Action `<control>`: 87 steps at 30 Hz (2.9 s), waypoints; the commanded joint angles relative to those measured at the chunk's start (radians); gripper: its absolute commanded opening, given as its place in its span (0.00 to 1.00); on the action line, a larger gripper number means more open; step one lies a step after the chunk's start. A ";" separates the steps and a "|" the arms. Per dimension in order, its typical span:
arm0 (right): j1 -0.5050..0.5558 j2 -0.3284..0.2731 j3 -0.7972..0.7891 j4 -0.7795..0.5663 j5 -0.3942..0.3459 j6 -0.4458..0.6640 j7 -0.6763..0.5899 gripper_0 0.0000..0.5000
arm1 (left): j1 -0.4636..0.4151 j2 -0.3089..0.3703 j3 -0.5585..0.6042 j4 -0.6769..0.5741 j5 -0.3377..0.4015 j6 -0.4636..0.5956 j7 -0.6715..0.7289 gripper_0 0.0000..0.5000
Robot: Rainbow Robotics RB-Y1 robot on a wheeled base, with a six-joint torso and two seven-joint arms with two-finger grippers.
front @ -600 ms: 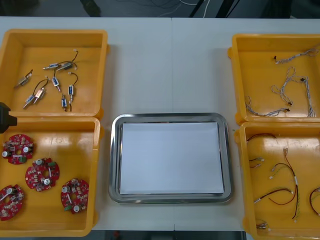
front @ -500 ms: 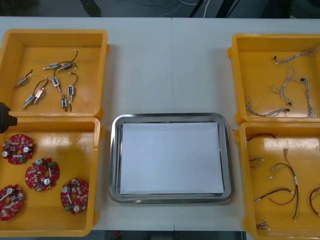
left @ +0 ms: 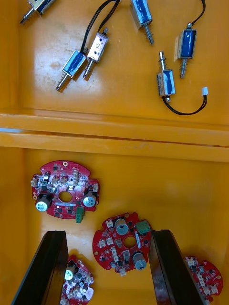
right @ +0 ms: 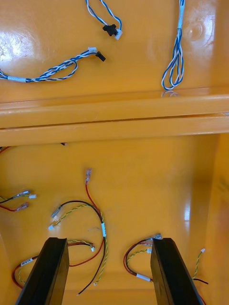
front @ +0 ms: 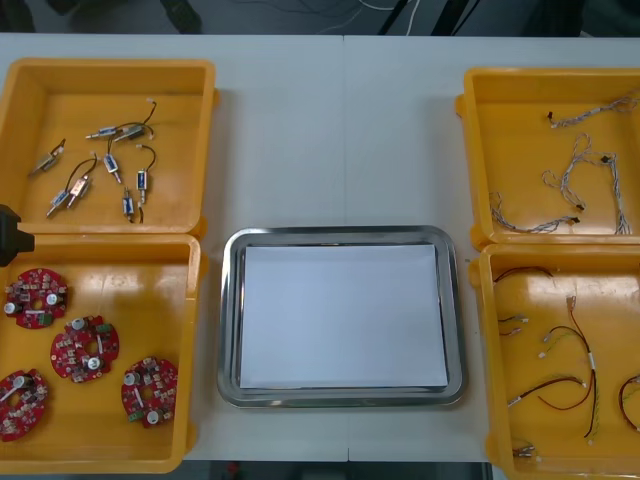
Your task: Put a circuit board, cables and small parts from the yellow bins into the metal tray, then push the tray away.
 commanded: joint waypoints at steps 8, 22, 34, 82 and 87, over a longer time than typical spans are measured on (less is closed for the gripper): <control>0.007 -0.020 -0.002 -0.017 0.006 0.003 -0.048 1.00 | 0.018 0.041 -0.006 -0.032 -0.011 0.005 0.082 1.00; 0.007 -0.020 -0.002 -0.017 0.006 0.003 -0.048 1.00 | 0.018 0.041 -0.006 -0.032 -0.011 0.005 0.082 1.00; 0.007 -0.020 -0.002 -0.017 0.006 0.003 -0.048 1.00 | 0.018 0.041 -0.006 -0.032 -0.011 0.005 0.082 1.00; 0.007 -0.020 -0.002 -0.017 0.006 0.003 -0.048 1.00 | 0.018 0.041 -0.006 -0.032 -0.011 0.005 0.082 1.00; 0.007 -0.020 -0.002 -0.017 0.006 0.003 -0.048 1.00 | 0.018 0.041 -0.006 -0.032 -0.011 0.005 0.082 1.00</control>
